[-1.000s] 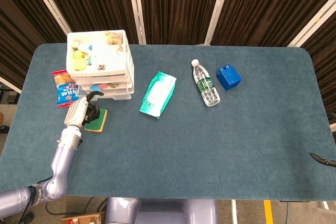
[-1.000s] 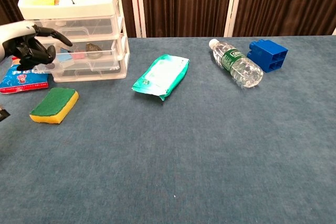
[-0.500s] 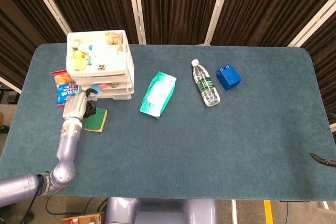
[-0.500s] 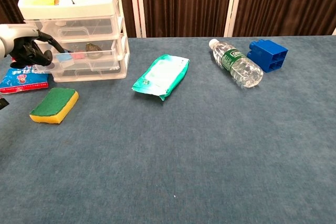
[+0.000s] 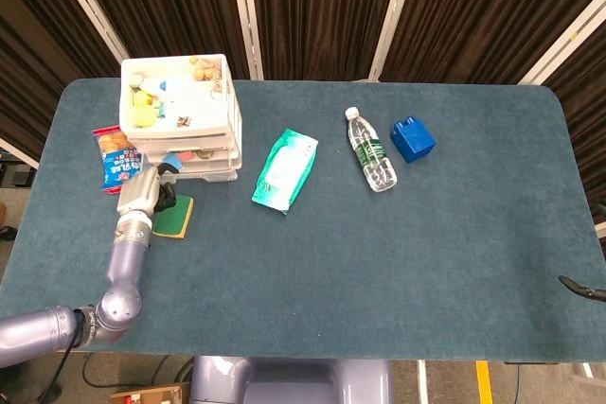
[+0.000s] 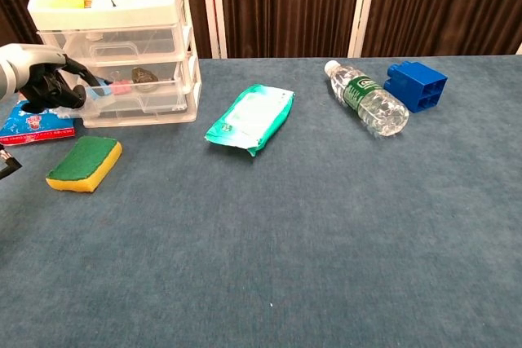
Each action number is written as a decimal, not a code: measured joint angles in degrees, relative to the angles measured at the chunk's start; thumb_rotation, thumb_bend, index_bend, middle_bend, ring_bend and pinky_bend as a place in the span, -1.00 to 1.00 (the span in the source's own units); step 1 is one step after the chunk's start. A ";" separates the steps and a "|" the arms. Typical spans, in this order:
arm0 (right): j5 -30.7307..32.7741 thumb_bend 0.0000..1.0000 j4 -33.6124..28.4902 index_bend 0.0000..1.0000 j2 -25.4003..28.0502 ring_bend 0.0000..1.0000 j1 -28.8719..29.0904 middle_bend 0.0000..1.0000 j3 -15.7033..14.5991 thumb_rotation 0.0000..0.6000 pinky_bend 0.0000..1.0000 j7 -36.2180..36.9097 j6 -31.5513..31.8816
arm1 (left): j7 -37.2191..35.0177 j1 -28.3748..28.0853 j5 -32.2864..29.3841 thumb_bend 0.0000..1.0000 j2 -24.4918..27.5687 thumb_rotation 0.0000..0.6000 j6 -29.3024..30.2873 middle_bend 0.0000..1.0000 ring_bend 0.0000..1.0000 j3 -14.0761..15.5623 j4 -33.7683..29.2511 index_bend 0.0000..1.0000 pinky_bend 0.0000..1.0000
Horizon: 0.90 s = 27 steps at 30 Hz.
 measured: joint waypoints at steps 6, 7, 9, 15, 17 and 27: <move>-0.03 -0.72 -0.06 -1.00 -0.01 -1.00 -0.03 -1.00 0.01 1.00 -1.00 -0.14 0.10 | -1.02 0.72 0.12 0.53 1.63 1.00 -0.65 1.00 0.90 0.61 -3.10 -0.29 0.80; -0.04 -0.72 -0.07 -1.00 -0.01 -1.00 -0.04 -1.00 0.01 1.00 -1.00 -0.17 0.11 | -1.29 0.93 0.42 0.53 1.98 1.00 -0.72 1.00 0.90 0.86 -3.83 -0.28 0.80; -0.06 -0.72 -0.08 -1.00 -0.02 -1.00 -0.05 -1.00 -0.01 1.00 -1.00 -0.18 0.13 | -1.72 1.26 0.92 0.53 2.49 1.00 -0.80 1.00 0.90 1.25 -4.88 -0.27 0.80; -0.04 -0.72 -0.12 -1.00 -0.02 -1.00 -0.05 -1.00 0.01 1.00 -1.00 -0.29 0.12 | -3.06 2.54 2.69 0.53 4.41 1.00 -1.13 1.00 0.90 2.77 -8.67 -0.22 0.80; -0.02 -0.72 -0.15 -1.00 -0.02 -1.00 -0.05 -1.00 0.02 1.00 -1.00 -0.33 0.11 | -3.58 3.01 3.71 0.53 5.28 1.00 -1.25 1.00 0.90 3.48 -10.06 -0.21 0.80; 0.07 -0.72 -0.32 -1.00 0.04 -1.00 -0.06 -1.00 -0.04 1.00 -1.00 -0.52 -0.12 | -5.89 4.58 8.73 -0.27 7.18 1.00 -0.28 0.67 0.56 5.61 -12.59 -0.77 0.60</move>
